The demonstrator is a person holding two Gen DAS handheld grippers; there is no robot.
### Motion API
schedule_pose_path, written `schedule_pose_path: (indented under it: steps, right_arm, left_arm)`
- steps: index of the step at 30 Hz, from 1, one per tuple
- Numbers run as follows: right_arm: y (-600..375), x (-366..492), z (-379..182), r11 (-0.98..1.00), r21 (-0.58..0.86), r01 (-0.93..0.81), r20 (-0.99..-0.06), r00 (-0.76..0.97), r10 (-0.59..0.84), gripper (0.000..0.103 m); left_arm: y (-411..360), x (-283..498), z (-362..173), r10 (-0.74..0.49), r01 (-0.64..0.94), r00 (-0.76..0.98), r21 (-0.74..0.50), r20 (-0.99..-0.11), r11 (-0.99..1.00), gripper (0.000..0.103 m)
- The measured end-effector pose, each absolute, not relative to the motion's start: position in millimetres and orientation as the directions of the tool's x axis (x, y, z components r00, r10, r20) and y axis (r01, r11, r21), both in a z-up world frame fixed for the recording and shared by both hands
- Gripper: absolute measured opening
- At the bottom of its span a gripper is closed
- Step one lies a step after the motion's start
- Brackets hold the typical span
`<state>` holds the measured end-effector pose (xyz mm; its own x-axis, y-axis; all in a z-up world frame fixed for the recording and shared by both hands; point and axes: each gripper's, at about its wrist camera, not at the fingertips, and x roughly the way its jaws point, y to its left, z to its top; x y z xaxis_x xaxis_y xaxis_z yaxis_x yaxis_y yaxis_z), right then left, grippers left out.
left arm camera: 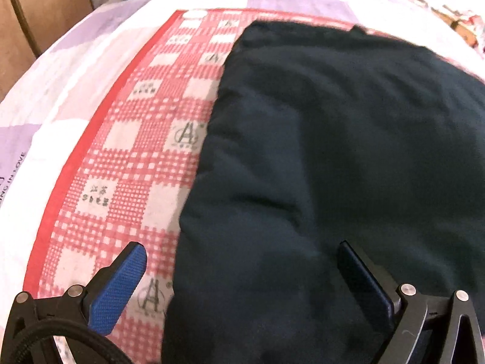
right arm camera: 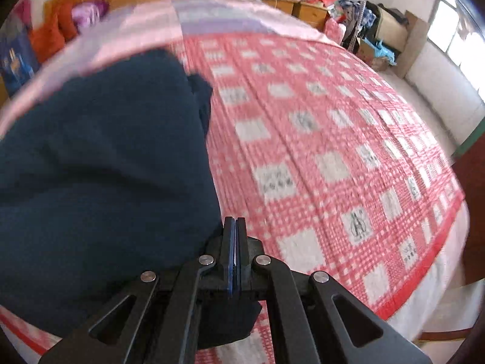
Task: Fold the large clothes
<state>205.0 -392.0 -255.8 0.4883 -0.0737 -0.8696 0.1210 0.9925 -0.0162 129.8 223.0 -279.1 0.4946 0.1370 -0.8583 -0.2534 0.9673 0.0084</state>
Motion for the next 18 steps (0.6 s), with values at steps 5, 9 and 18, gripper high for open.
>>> schedule_pose_path:
  steps: [5, 9, 18]
  right_arm:
    - [-396.0, 241.7, -232.7, 0.996, 0.074, 0.056, -0.865, 0.501, 0.036, 0.004]
    - [-403.1, 293.2, -227.8, 0.997, 0.083, 0.006, -0.876, 0.477, 0.070, 0.004]
    - [-383.9, 369.9, -276.3, 0.965, 0.230, -0.128, -0.917, 0.304, 0.258, 0.004]
  left_arm:
    - [206.2, 118.1, -260.9, 0.089, -0.254, 0.511, -0.051, -0.855, 0.966, 0.103]
    - [182.5, 113.0, -254.5, 0.051, -0.244, 0.519, -0.091, -0.853, 0.965, 0.103]
    - [129.6, 107.1, -255.2, -0.007, -0.208, 0.487, -0.123, -0.873, 0.970, 0.103]
